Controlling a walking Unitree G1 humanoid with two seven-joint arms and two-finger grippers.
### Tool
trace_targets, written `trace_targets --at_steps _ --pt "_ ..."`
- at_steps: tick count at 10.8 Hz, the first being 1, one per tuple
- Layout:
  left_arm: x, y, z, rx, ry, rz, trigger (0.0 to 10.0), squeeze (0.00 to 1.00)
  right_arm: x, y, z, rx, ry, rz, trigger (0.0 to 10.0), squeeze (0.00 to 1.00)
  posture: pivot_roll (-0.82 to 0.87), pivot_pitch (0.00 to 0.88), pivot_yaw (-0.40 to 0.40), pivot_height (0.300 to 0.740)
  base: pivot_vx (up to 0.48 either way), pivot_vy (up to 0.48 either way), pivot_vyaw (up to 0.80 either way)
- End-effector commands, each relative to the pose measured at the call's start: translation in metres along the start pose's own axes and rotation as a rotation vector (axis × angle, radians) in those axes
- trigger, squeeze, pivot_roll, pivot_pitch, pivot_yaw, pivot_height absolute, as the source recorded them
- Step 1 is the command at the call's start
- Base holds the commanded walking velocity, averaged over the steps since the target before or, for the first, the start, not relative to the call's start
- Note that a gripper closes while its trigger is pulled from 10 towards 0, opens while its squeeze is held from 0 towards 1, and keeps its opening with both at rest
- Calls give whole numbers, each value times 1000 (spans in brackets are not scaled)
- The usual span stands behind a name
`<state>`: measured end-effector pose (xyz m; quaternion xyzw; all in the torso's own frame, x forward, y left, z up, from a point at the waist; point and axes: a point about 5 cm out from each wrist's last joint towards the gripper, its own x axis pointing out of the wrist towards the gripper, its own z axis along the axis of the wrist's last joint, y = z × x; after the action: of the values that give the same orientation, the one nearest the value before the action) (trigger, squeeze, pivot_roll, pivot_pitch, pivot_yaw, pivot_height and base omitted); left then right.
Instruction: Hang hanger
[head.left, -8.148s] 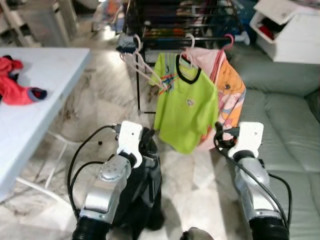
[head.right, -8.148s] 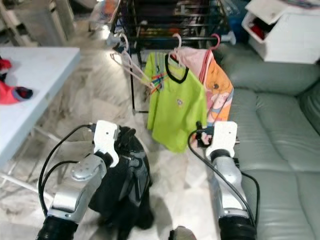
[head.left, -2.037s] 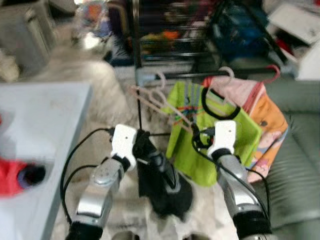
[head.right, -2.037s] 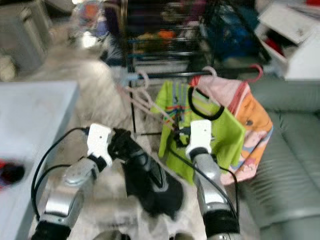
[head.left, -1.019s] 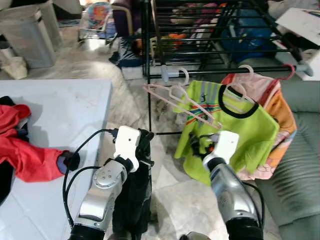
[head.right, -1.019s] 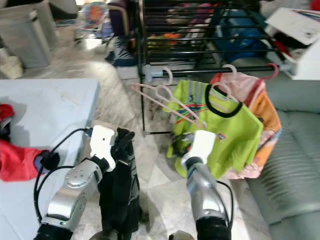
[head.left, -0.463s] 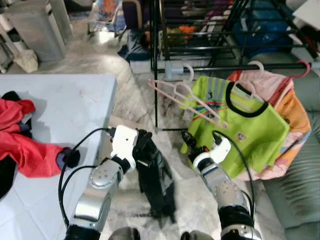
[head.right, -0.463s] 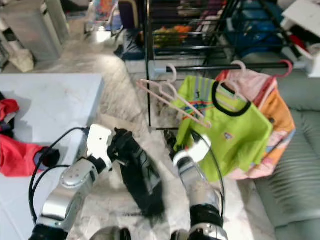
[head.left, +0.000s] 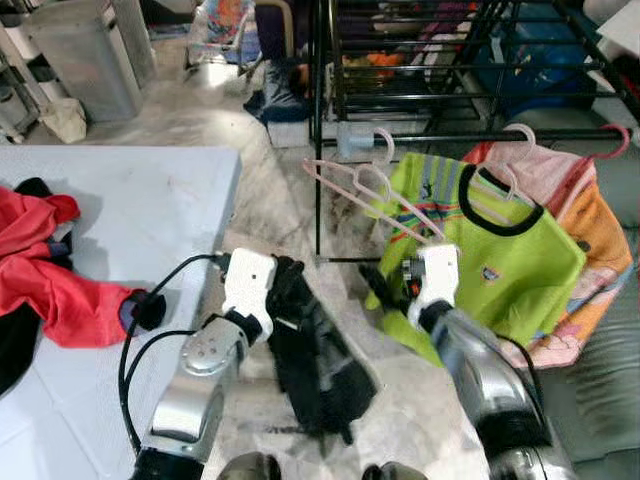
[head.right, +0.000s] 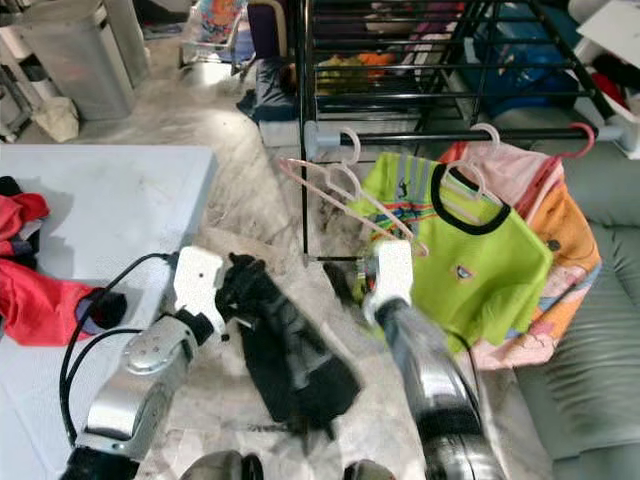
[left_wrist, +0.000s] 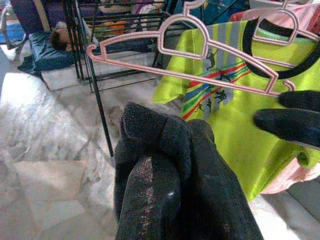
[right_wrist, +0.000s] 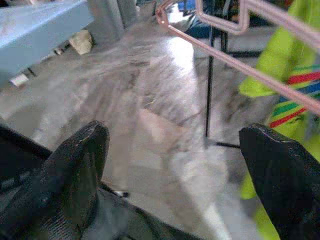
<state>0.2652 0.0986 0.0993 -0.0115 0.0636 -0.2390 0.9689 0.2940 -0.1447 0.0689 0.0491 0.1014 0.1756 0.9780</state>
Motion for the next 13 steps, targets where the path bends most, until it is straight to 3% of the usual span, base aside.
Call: trace_targets --at_steps 1,3,5,9,13 --pt "0 0 10 12 -52 6 10000 0 -1 0 13 -32 -53 -18 10000 0 -1 35 2 740 0 0 0" --pt "0 -3 10 3 -72 -7 10000 0 -18 -9 11 -91 -99 -144 10000 0 -10 34 -1 740 0 0 0" --pt "0 -6 13 -20 -90 -43 10000 0 -26 -7 9 -164 -122 -209 10000 0 -18 39 7 740 124 0 0" --pt "3 -11 15 -23 -101 -56 10000 0 -17 -13 27 -262 -182 -239 10000 0 -17 39 5 740 263 0 0" --pt "8 -12 18 -24 -106 -64 10000 0 -7 -14 36 -281 -204 -241 10000 0 -21 59 8 740 285 0 0"
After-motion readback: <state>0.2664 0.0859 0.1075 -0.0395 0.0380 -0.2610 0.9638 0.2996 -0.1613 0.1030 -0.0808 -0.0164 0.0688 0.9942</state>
